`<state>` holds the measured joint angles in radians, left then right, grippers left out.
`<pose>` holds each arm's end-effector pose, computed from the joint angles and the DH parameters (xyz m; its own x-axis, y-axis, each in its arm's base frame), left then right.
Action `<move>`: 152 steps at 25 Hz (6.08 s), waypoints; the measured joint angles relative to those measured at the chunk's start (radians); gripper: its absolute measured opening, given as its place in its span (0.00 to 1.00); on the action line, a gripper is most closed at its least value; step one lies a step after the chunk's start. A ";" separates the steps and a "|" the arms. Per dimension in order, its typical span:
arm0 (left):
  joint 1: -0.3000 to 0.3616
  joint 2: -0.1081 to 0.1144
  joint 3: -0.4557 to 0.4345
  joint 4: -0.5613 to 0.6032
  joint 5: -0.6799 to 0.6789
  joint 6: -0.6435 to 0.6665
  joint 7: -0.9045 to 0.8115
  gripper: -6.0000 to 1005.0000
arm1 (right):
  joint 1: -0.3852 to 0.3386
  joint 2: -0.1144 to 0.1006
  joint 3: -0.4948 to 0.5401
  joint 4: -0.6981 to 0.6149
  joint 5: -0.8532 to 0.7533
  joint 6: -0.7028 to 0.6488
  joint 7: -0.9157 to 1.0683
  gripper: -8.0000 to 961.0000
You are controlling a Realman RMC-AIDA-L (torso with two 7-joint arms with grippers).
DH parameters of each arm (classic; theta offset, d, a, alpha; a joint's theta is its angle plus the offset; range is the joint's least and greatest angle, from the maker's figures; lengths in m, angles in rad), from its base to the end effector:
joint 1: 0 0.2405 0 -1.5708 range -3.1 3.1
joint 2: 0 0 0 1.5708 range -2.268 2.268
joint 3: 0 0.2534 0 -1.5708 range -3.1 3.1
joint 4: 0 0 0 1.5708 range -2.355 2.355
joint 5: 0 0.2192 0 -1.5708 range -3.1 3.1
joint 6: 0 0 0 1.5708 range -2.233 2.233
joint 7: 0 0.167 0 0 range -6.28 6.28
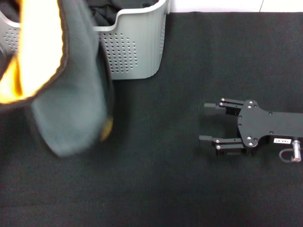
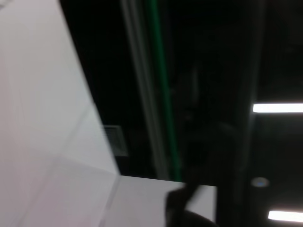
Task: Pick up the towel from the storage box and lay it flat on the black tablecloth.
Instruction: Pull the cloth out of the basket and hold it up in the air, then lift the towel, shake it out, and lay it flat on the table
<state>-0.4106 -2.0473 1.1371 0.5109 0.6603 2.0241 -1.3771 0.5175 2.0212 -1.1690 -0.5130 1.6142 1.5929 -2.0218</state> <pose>-0.1800 0.2936 0.0835 -0.0470 0.0199 0.9987 0.2294 -0.9729 0.0302 0.2176 0.3176 -0.0488 0.7907 -0.1308 -0.5980 -0.1927 -0.9804 -0.0405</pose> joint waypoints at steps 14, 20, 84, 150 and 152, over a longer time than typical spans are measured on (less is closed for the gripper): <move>-0.023 -0.002 -0.007 -0.161 0.243 0.002 0.138 0.01 | -0.003 -0.004 0.002 -0.007 0.168 0.107 -0.054 0.77; -0.013 -0.030 -0.058 -0.231 0.156 -0.012 0.161 0.01 | -0.008 -0.001 0.002 -0.030 0.202 0.109 -0.060 0.77; -0.262 -0.062 -0.116 -0.594 -0.044 -0.070 0.406 0.02 | 0.030 0.007 -0.847 -0.055 1.111 -0.337 -0.331 0.20; -0.049 -0.055 -0.111 -0.599 0.256 -0.060 0.374 0.40 | 0.069 -0.030 0.019 -0.500 0.416 -0.160 0.288 0.01; -0.036 -0.053 -0.106 -0.566 0.278 -0.054 0.363 0.48 | 0.067 -0.033 0.040 -0.513 0.416 -0.158 0.309 0.01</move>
<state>-0.4465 -2.1007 1.0311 -0.0548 0.9381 1.9703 -1.0141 0.5846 1.9883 -1.1287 -1.0265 2.0306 1.4349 -1.7128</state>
